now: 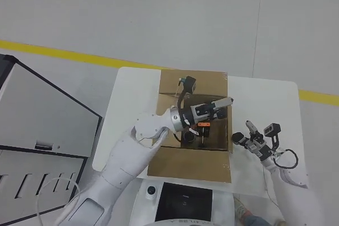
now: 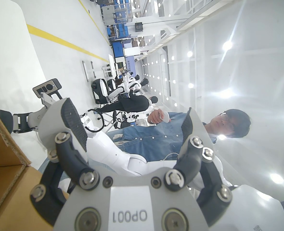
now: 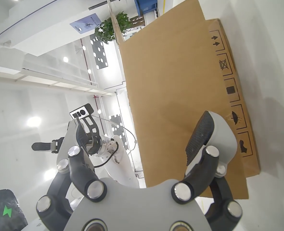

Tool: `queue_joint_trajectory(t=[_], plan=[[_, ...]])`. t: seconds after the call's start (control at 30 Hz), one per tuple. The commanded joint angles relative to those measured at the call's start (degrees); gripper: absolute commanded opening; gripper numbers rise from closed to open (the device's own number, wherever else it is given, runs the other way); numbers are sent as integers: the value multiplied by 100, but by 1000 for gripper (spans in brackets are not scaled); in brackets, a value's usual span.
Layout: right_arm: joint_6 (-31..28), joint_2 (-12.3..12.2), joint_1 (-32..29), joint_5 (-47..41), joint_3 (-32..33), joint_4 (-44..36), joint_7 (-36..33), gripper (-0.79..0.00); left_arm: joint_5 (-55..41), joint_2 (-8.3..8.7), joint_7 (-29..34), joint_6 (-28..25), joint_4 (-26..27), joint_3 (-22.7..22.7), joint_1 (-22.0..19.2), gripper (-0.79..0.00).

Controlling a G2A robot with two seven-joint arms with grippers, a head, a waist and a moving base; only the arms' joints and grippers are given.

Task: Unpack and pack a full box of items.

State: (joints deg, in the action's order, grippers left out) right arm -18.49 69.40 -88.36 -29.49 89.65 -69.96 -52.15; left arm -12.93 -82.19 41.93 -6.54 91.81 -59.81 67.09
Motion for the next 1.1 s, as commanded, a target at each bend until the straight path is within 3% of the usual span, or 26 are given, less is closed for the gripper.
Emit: queue_joint_trajectory(t=[0.0,0.17,0.37,0.67,0.9,1.07], plan=[[-41,4,24,41,-61,36,1,0,-9,40,74,20,87,-133,86,0],[-82,-29,-29,-116,47,-91,-157,0,-49,107,29,-129,535,-342,351,0],[165,-137,-224,-433,544,-819,-476,0,-298,206,-184,-1001,799,-944,831,0],[613,-237,-118,-579,883,-2377,-706,0,-223,401,-149,-1023,1547,-1914,1567,0],[835,-218,487,-154,119,-2467,-754,0,-121,458,-210,-926,1969,-1919,1984,0],[915,-185,696,-74,-222,-2185,-549,0,-120,473,53,-872,1961,-1775,1974,0]])
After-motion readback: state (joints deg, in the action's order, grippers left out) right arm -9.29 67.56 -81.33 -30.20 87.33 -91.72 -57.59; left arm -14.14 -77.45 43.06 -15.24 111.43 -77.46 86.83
